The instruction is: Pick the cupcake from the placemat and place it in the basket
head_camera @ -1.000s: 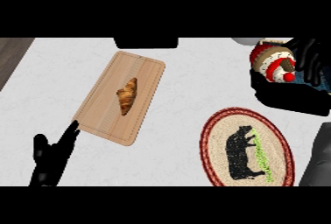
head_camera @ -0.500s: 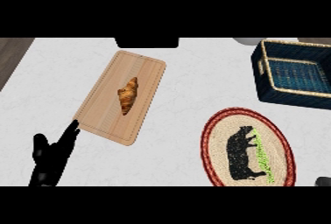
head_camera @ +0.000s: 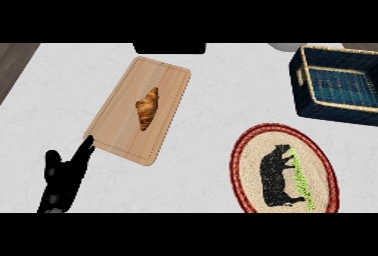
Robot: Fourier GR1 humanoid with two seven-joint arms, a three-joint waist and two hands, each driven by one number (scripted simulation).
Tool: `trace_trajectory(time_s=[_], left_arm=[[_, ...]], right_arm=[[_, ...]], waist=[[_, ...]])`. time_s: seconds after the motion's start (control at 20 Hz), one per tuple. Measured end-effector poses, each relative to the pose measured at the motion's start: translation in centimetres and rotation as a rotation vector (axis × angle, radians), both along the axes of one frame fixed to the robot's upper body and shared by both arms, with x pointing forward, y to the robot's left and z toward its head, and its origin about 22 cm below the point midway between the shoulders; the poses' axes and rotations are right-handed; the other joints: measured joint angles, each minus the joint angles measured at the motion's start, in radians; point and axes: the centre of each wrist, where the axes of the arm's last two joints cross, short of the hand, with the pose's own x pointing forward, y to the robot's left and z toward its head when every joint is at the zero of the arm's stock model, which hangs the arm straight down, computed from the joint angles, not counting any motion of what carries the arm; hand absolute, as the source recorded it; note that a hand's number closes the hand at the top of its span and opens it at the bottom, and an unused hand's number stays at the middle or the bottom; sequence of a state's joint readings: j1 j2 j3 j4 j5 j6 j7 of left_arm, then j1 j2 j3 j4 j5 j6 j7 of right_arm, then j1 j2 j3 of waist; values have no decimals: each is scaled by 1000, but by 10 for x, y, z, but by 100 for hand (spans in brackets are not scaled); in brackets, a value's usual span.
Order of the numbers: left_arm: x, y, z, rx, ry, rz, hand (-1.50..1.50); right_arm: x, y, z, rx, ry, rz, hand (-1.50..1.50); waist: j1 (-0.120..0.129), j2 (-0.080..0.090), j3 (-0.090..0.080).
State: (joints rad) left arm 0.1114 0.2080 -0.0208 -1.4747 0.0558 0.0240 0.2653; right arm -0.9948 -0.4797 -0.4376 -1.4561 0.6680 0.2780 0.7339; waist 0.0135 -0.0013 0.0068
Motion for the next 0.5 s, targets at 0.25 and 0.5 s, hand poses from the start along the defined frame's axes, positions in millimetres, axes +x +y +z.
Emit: trace_trajectory(time_s=[0.25, 0.5], left_arm=[[-2, 5, 1, 1, -2, -3, 0], [-2, 3, 2, 4, 0, -7, 0]], right_arm=[[22, -27, -20, 16, 8, -2, 150], [38, -47, -44, 140, -2, 1, 150]], waist=[[2, 1, 0], [2, 1, 0]])
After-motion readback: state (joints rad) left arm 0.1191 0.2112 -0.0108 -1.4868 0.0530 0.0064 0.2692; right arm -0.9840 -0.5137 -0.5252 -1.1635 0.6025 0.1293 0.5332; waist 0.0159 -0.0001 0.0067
